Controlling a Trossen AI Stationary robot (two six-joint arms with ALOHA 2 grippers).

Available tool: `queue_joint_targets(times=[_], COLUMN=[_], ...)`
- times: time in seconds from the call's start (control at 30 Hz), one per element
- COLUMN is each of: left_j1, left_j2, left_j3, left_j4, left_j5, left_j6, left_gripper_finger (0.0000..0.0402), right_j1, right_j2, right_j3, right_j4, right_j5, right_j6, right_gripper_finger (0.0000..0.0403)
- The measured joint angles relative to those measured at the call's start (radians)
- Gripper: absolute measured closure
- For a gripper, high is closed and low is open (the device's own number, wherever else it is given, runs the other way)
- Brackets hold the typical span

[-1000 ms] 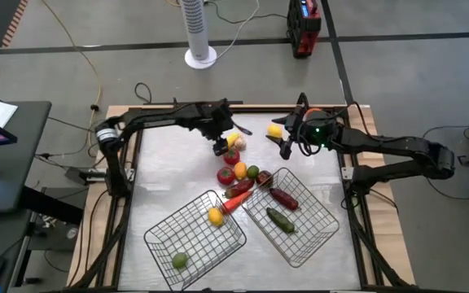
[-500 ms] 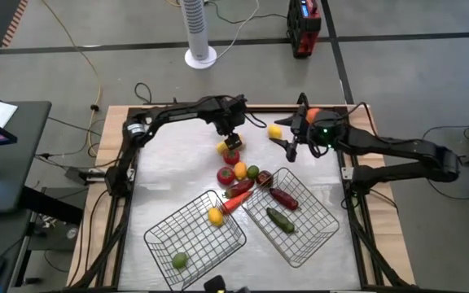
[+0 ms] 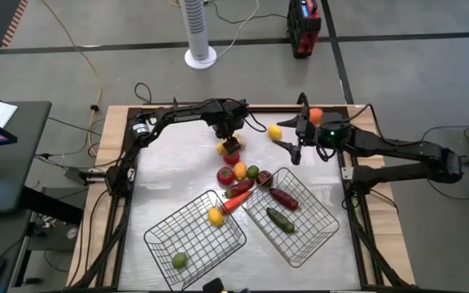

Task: Sort produce into baskets
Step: Put the yellow corn into the gold wire basket

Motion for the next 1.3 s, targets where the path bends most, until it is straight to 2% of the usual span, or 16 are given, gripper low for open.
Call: queue_joint_targets(times=[0.27,0.53,0.6,0.7,0.9,1.07,1.2,1.3], left_j1=[-0.012,-0.027,-0.033,-0.041,-0.058,-0.1,-0.171,-0.245], left_j2=[0.0,0.0,0.0,0.0,-0.012,-0.085,-0.18,-0.283], left_j3=[-0.038,-0.05,-0.05,-0.021,0.12,0.195,0.176,0.122], left_j4=[-0.023,-0.021,-0.025,-0.083,-0.223,-0.318,-0.356,-0.352], left_j5=[-0.033,-0.054,-0.062,-0.101,-0.214,-0.232,-0.245,-0.217], left_j6=[0.017,0.058,0.076,0.11,0.134,0.109,0.059,0.019], left_gripper_finger=[0.0163,0.024,0.0249,0.0249,0.0249,0.0249,0.0246,0.0248], right_j1=[0.012,0.011,0.011,0.011,0.011,0.008,0.002,-0.002], right_j2=[0.007,0.007,0.007,0.007,0.008,0.008,0.008,0.008], right_j3=[0.0,0.0,0.0,0.0,0.0,0.0,0.0,0.0], right_j4=[-0.003,-0.005,-0.005,-0.006,-0.006,-0.007,-0.007,-0.006], right_j5=[0.0,0.001,0.001,0.001,0.001,0.002,0.004,0.005], right_j6=[0.001,0.008,0.008,0.008,0.008,-0.001,-0.011,-0.016], right_gripper_finger=[0.0084,0.0084,0.0084,0.0084,0.0084,0.0084,0.0084,0.0084])
